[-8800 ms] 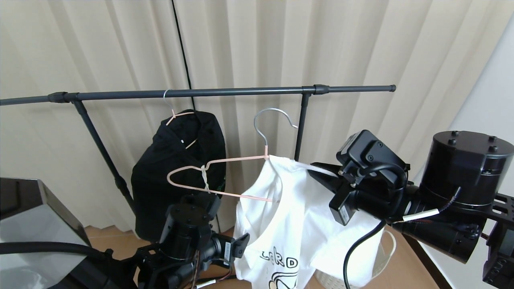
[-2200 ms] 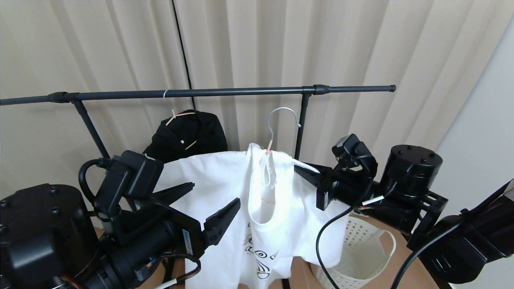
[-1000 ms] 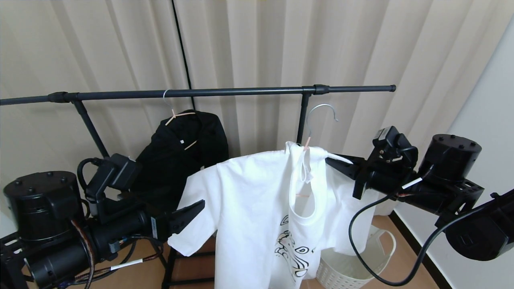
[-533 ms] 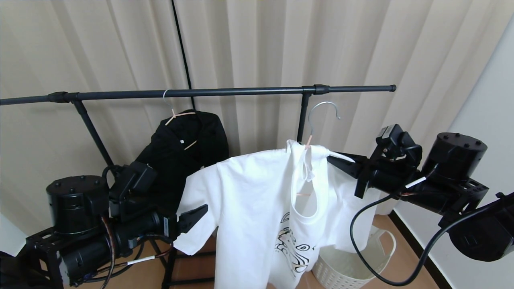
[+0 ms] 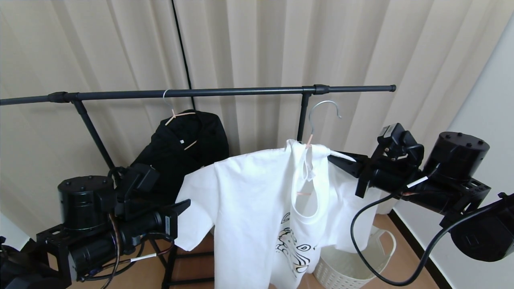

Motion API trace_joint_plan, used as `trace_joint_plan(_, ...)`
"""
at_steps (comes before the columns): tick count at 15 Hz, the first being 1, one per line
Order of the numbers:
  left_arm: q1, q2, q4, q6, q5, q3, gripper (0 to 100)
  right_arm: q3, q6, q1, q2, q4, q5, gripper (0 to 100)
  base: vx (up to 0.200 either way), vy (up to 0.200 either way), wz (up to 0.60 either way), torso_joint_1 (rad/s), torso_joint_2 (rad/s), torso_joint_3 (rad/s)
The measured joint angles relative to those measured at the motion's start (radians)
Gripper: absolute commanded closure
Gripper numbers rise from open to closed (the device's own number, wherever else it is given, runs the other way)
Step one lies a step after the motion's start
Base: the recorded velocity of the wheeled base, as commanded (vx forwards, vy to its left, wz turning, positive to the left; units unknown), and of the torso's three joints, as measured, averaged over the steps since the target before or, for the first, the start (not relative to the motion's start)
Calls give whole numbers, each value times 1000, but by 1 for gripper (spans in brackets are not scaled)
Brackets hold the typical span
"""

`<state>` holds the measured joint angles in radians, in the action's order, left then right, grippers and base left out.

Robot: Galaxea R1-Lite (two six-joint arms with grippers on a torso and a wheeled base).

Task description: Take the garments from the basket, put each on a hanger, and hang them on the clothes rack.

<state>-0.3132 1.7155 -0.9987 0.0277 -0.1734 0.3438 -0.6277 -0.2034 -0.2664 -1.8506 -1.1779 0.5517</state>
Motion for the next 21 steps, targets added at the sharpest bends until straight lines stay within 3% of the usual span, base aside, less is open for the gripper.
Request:
trace_joint_plan(11,71,27,0,-33,-1,15,100,-23,3,50,2,0,5,100,0,0,0,0,0,0)
trace_joint_plan(21,79,41,0,-34,-1,19,100,-56,10,128,0,2,25,100,0,0,0,0,0,0)
